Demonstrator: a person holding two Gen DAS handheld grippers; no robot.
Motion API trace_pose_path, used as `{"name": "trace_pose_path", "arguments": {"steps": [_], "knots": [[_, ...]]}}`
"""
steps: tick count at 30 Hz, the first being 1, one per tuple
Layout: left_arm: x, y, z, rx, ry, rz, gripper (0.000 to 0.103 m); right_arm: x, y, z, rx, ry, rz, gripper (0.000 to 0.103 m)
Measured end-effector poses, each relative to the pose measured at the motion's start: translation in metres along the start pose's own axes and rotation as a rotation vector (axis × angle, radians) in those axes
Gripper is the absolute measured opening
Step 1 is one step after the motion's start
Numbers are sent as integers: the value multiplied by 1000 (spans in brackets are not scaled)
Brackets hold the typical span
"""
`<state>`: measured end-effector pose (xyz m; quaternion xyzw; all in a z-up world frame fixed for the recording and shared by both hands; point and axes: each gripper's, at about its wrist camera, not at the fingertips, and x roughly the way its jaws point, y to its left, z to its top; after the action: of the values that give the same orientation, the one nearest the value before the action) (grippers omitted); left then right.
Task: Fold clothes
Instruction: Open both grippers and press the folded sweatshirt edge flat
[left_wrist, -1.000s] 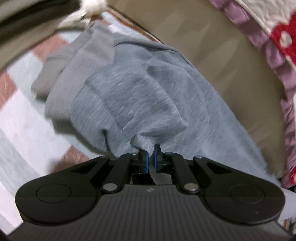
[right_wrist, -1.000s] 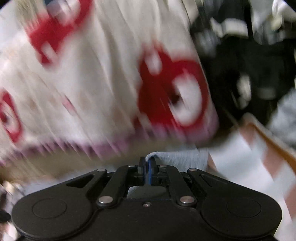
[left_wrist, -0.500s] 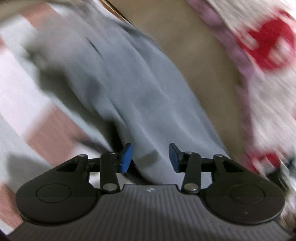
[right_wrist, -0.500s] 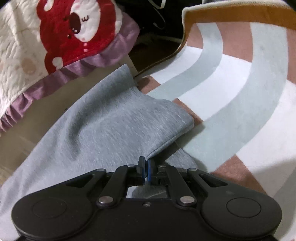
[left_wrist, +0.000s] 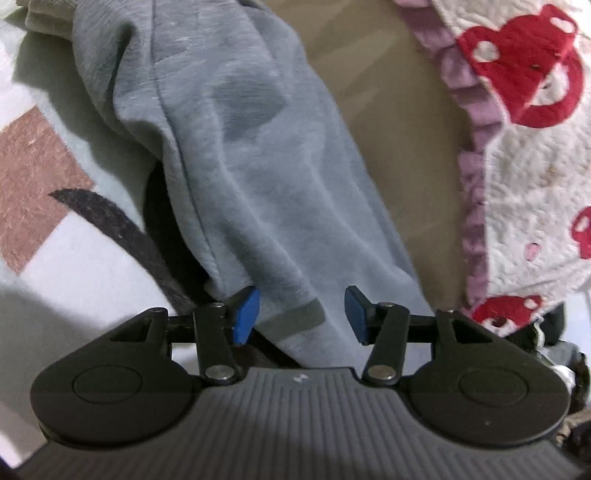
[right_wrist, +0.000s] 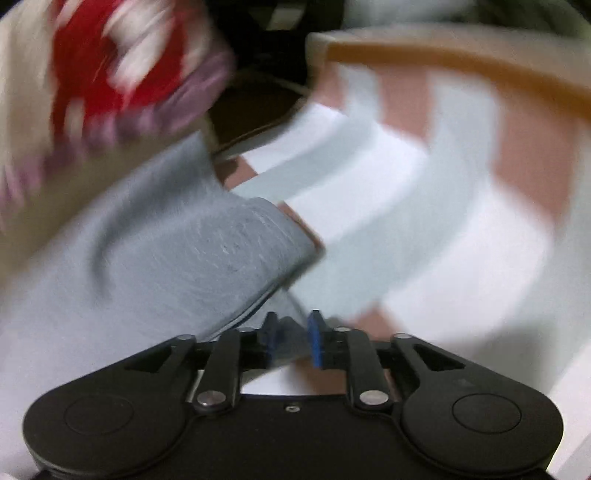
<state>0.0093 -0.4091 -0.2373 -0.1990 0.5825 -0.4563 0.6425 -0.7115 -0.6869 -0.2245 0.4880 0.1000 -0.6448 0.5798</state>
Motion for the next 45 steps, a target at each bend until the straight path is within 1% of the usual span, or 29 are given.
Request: {"name": "trace_pose_path", "arguments": {"steps": [1, 3, 4, 7, 8, 9, 10, 12, 13, 15, 16, 17, 18, 19, 21, 22, 24, 26, 28, 30, 33, 36, 37, 38, 40, 41, 42, 44, 45], "knots": [[1, 1, 0, -5, -7, 11, 50, -4, -9, -6, 89, 8, 66, 51], [0, 3, -2, -15, -25, 16, 50, -8, -17, -21, 196, 30, 185, 51], [1, 3, -1, -18, -30, 28, 50, -8, -19, -28, 235, 45, 229, 52], [2, 4, 6, -19, -39, 47, 50, 1, -12, -41, 289, 77, 302, 59], [3, 4, 8, -18, -44, 51, 50, 5, -7, -43, 289, 76, 303, 60], [1, 3, 11, -7, -61, 51, 47, 9, -1, -42, 281, 53, 294, 61], [-2, -1, 12, 20, -92, 64, 46, 11, 4, -39, 278, 20, 278, 61], [-5, -8, 16, 82, -135, 101, 27, 17, 12, -35, 270, -58, 247, 61], [-5, -8, 16, 81, -126, 103, 26, 24, 15, -32, 258, -81, 225, 61], [-4, -7, 18, 77, -106, 109, 26, 37, 21, -26, 232, -108, 173, 54], [-3, -6, 19, 75, -97, 112, 26, 42, 23, -23, 218, -117, 157, 54], [-3, -5, 19, 68, -86, 109, 26, 46, 27, -20, 191, -121, 141, 49], [-4, -2, 17, 40, -73, 84, 27, 47, 32, -19, 142, -136, 126, 5], [-3, 0, 14, 18, -69, 64, 30, 38, 35, -19, 60, -198, 151, 7], [-2, 5, 8, -13, -56, 31, 38, 12, 40, -22, -117, -356, 235, 4], [-2, 6, 4, -17, -49, 26, 40, 6, 38, -22, -145, -378, 241, 4], [1, 9, -2, -24, -35, 18, 48, 0, 30, -19, -159, -375, 225, 4], [9, 9, -4, -27, -40, 36, 55, 11, 24, -21, -163, -310, 171, 4], [16, 8, -3, -31, -58, 51, 58, 20, 21, -27, -176, -263, 137, 4], [23, 0, 5, -21, -100, 84, 60, 25, 18, -33, -170, -234, 118, 5], [31, -11, 22, 47, -199, 171, 64, 27, 9, -36, -95, -215, 132, 5], [40, -20, 36, 161, -295, 296, 64, 29, 5, -38, -72, -199, 148, 6], [44, -22, 39, 188, -312, 321, 62, 30, 7, -38, -75, -190, 151, 6], [48, -22, 41, 195, -310, 318, 58, 33, 10, -37, -78, -180, 153, 6], [54, -24, 45, 194, -289, 305, 40, 42, 6, -37, -31, -133, 156, 14], [57, -25, 47, 198, -276, 305, 21, 47, 2, -38, 10, -108, 162, 17], [57, -30, 50, 219, -271, 316, 12, 50, 0, -37, 35, -102, 189, 28], [53, -45, 54, 277, -286, 335, 9, 55, 2, -34, 47, -100, 242, 39], [48, -54, 56, 308, -304, 338, 8, 57, 10, -29, 14, -86, 227, 35]]}}
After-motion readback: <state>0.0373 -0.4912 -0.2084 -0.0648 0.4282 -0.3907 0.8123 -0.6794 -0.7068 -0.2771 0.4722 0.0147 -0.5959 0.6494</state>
